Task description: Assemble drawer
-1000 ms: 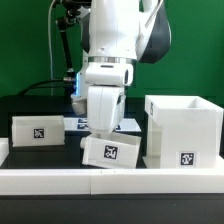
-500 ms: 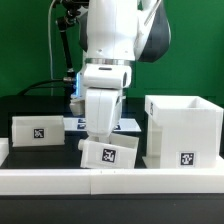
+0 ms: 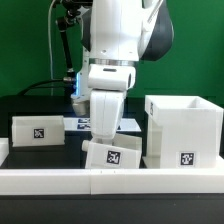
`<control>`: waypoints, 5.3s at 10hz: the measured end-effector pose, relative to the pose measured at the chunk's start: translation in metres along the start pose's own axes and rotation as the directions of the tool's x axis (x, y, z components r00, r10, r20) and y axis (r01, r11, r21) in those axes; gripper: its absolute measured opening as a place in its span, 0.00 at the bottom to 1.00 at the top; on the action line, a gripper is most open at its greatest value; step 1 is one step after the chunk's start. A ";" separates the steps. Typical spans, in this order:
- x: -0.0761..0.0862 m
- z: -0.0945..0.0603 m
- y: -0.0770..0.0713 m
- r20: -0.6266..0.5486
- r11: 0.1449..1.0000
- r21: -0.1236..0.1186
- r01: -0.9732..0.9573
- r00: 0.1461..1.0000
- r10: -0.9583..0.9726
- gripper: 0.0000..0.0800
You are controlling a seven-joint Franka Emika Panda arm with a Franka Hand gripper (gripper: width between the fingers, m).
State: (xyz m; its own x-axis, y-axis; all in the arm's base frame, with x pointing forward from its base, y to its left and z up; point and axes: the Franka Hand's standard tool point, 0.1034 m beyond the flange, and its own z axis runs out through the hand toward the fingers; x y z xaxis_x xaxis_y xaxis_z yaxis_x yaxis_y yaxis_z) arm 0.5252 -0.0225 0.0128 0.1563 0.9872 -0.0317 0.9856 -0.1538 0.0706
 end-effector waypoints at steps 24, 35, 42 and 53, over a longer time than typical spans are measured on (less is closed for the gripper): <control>0.020 0.001 0.009 -0.079 0.976 0.071 0.207 0.976 -0.201 0.05; 0.036 0.002 0.008 -0.086 0.980 0.057 0.190 0.979 -0.185 0.05; 0.035 -0.029 0.019 -0.070 0.985 0.043 0.165 0.984 -0.161 0.73; -0.009 -0.037 0.076 -0.098 0.951 0.101 0.292 0.954 -0.283 0.81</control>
Offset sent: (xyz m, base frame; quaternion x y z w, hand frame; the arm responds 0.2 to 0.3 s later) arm 0.0126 0.0169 0.0028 0.0014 0.1168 -0.0068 0.9931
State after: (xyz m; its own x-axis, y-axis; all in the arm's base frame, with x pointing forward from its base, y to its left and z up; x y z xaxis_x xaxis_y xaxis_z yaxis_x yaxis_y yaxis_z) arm 0.5963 -0.0420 0.0549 -0.1361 0.9896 0.0475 0.9895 0.1381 -0.0424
